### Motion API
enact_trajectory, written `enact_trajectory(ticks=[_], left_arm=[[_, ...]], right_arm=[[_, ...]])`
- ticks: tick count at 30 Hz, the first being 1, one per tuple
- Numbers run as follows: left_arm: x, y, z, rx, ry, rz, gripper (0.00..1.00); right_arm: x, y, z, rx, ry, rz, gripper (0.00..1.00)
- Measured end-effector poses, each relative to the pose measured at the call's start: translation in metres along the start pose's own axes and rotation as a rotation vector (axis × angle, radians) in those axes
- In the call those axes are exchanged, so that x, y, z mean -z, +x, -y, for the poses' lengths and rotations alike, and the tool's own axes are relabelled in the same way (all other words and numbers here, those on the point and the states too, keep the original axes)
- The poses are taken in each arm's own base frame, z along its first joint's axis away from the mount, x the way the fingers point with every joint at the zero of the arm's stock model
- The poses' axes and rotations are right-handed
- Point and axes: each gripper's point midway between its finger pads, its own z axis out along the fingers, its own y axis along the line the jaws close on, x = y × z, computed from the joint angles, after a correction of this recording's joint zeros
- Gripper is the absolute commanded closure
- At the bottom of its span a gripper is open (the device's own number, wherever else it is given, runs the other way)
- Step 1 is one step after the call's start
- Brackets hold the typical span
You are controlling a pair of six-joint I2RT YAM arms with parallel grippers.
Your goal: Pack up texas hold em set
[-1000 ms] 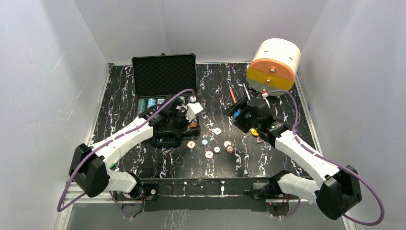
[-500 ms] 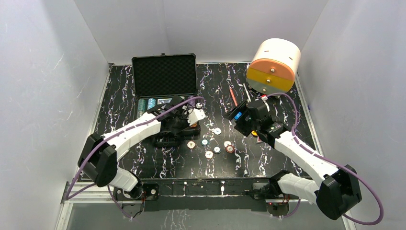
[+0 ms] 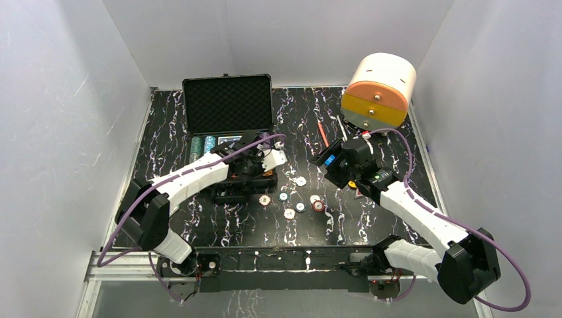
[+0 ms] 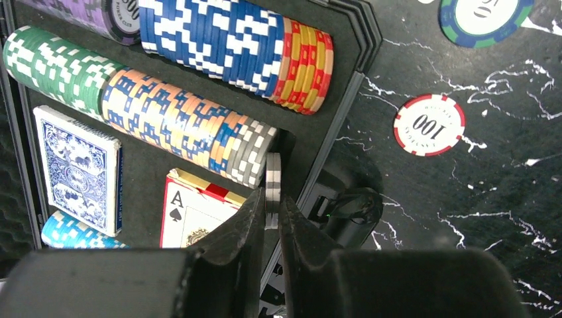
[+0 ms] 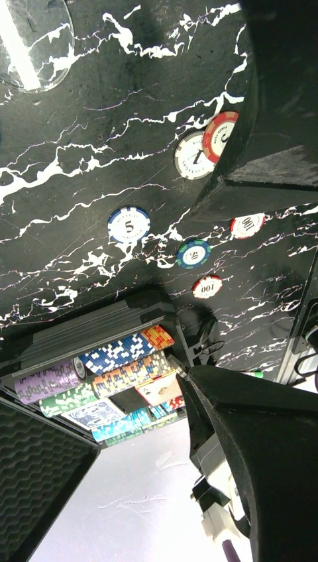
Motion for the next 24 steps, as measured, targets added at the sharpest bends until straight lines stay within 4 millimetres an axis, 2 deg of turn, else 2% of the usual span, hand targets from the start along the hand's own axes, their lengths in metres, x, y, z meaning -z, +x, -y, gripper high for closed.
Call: enact_trajectory(ticks=[3,6,14,16,20,22,24], left_arm=[[-0.002,-0.002,-0.002,-0.001,-0.005,0.000,0.74],[-0.003,-0.001,-0.002,0.012,-0.005,-0.003,0.70],[0.000,-0.012,-0.007,0.036,-0.020,0.032,0.66],[0.003,-0.016,-0.007,0.051,-0.018,0.055,0.62],[0.022,-0.031,-0.014,0.123,-0.049,0.150,0.48],[0.040,-0.045,-0.023,0.190,-0.100,0.240,0.37],[0.068,-0.057,-0.035,0.299,-0.176,0.355,0.31]], right_arm=[[0.000,0.000,0.001,-0.001,0.002,0.000,0.13],[0.000,-0.001,0.001,-0.002,0.002,0.002,0.13],[0.000,-0.001,0.001,-0.002,0.002,0.003,0.13],[0.000,-0.001,0.001,0.005,0.002,0.001,0.13],[-0.001,0.000,0.006,0.051,0.014,-0.005,0.14],[-0.003,0.002,0.012,0.087,0.033,-0.014,0.14],[-0.009,0.006,0.024,0.138,0.076,-0.037,0.15]])
